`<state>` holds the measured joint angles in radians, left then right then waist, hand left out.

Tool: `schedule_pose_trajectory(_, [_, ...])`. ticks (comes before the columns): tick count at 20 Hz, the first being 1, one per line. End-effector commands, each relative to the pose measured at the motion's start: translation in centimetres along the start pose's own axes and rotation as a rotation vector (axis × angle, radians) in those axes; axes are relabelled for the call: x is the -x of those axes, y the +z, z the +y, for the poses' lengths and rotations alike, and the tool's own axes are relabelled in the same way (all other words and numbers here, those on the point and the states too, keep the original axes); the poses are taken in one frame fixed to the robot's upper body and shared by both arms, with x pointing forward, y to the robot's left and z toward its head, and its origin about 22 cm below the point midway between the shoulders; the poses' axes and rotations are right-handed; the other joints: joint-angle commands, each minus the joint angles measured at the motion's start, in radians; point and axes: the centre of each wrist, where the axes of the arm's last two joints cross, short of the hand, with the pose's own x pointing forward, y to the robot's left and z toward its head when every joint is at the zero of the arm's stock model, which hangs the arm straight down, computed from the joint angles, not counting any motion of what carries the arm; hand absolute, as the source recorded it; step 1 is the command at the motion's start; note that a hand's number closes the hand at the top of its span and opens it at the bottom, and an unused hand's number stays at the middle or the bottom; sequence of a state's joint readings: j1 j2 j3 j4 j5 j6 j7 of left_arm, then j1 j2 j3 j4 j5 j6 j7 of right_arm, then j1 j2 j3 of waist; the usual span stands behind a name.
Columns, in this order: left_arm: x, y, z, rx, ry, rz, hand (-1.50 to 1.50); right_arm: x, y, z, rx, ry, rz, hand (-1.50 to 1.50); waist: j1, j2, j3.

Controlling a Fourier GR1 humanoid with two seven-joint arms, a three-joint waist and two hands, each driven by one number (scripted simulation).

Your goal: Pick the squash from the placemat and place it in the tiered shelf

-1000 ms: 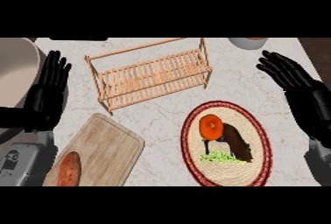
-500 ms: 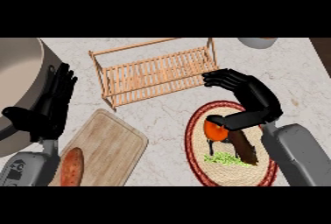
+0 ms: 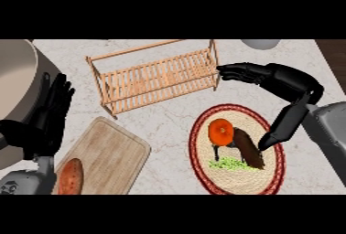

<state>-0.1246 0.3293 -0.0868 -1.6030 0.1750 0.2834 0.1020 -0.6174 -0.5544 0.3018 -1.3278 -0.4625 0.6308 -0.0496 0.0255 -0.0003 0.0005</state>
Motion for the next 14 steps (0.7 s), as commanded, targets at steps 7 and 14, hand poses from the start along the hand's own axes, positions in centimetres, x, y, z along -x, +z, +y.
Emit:
schedule_pose_trajectory(7, [0.4, 1.0, 0.4, -0.018, -0.002, 0.008, 0.0, -9.4, -3.1, 2.4, -0.21, 0.685, 0.218, -1.5, -0.017, -0.008, -0.002])
schedule_pose_trajectory(14, [-1.0, 0.4, 0.4, -0.022, -0.003, 0.009, 0.0, -6.5, -4.7, 7.1, -0.21, 0.814, 0.383, -1.5, -0.022, -0.001, -0.001])
